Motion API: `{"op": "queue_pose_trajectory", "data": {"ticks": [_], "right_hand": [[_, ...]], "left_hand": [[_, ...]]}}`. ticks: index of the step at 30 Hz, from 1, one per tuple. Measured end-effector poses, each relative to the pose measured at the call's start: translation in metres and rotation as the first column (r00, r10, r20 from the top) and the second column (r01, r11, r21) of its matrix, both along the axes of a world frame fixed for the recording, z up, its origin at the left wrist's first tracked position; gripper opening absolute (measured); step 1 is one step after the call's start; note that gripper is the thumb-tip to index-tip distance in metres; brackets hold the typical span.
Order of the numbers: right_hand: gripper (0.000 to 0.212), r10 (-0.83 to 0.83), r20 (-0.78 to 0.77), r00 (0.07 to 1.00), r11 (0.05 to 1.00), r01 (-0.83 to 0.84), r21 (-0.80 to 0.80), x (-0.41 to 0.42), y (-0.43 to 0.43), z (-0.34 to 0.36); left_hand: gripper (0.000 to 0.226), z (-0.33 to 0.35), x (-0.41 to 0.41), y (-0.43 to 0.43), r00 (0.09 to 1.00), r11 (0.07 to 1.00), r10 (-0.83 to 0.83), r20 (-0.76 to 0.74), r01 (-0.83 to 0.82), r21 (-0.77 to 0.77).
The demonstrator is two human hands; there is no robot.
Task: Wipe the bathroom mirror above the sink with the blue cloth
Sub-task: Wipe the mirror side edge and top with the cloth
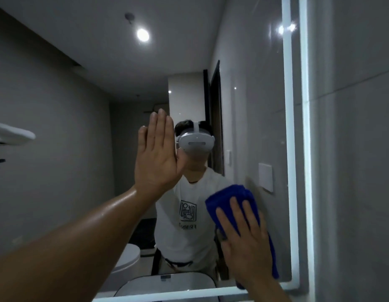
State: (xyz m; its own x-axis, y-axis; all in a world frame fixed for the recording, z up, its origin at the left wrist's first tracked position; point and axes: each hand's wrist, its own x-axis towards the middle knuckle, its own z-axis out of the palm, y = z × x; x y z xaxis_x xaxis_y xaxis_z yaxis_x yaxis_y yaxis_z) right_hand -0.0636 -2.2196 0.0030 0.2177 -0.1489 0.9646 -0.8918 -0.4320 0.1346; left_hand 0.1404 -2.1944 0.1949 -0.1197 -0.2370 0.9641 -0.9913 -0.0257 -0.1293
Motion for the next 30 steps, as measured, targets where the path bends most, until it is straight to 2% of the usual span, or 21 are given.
{"op": "queue_pose_trajectory", "data": {"ticks": [2,4,7,10,13,15,17,18,23,26,28,30], "right_hand": [[0.067,0.005,0.159,0.987,1.0,-0.009,0.024,-0.001,-0.001,0.05],[0.067,0.023,0.365,0.931,0.998,-0.04,0.039,0.003,-0.001,0.12],[0.072,0.01,0.483,0.876,0.996,-0.052,0.074,0.015,0.002,0.189],[0.07,0.021,0.423,0.906,0.998,-0.045,0.048,0.032,0.006,0.165],[0.069,0.0,0.195,0.981,0.999,-0.01,0.049,0.035,0.01,0.075],[0.07,0.007,0.054,0.999,0.999,-0.01,0.051,0.023,0.014,0.036],[0.074,0.039,0.021,0.999,0.997,-0.04,0.059,0.009,0.013,0.053],[0.075,0.035,0.051,0.998,0.996,-0.039,0.078,0.006,0.011,0.075],[0.074,-0.047,0.35,0.935,0.991,-0.001,0.136,0.013,0.01,0.234],[0.074,-0.043,0.399,0.916,0.995,0.003,0.102,0.025,0.01,0.243],[0.073,-0.001,0.303,0.953,0.999,-0.015,0.051,0.03,0.011,0.205],[0.069,0.016,0.079,0.997,1.0,-0.016,-0.004,0.024,0.01,0.157]], "left_hand": [[0.074,0.0,0.0,0.0,1.0,1.0,-0.007,-0.005,0.007,-0.001],[0.073,0.0,0.0,0.0,0.999,0.999,-0.033,-0.009,0.033,-0.013],[0.072,-0.002,0.0,0.0,0.998,0.998,-0.061,0.0,0.061,-0.03],[0.072,0.0,0.001,0.002,0.998,0.997,-0.068,0.003,0.068,-0.041],[0.071,0.0,0.002,0.002,0.996,0.996,-0.086,0.0,0.086,-0.024],[0.071,-0.001,0.002,0.001,0.995,0.995,-0.102,-0.001,0.102,-0.018],[0.071,0.0,0.002,0.001,0.993,0.993,-0.116,-0.002,0.116,-0.014],[0.072,0.0,0.002,0.002,0.993,0.993,-0.12,-0.003,0.12,-0.013],[0.073,-0.001,0.002,0.002,0.993,0.992,-0.122,-0.003,0.122,-0.008],[0.072,-0.001,0.003,0.0,0.993,0.993,-0.118,0.009,0.118,-0.024],[0.072,-0.001,0.004,-0.001,0.994,0.994,-0.105,0.019,0.105,-0.028],[0.072,-0.001,0.003,-0.002,0.996,0.996,-0.084,0.028,0.085,-0.031]]}}
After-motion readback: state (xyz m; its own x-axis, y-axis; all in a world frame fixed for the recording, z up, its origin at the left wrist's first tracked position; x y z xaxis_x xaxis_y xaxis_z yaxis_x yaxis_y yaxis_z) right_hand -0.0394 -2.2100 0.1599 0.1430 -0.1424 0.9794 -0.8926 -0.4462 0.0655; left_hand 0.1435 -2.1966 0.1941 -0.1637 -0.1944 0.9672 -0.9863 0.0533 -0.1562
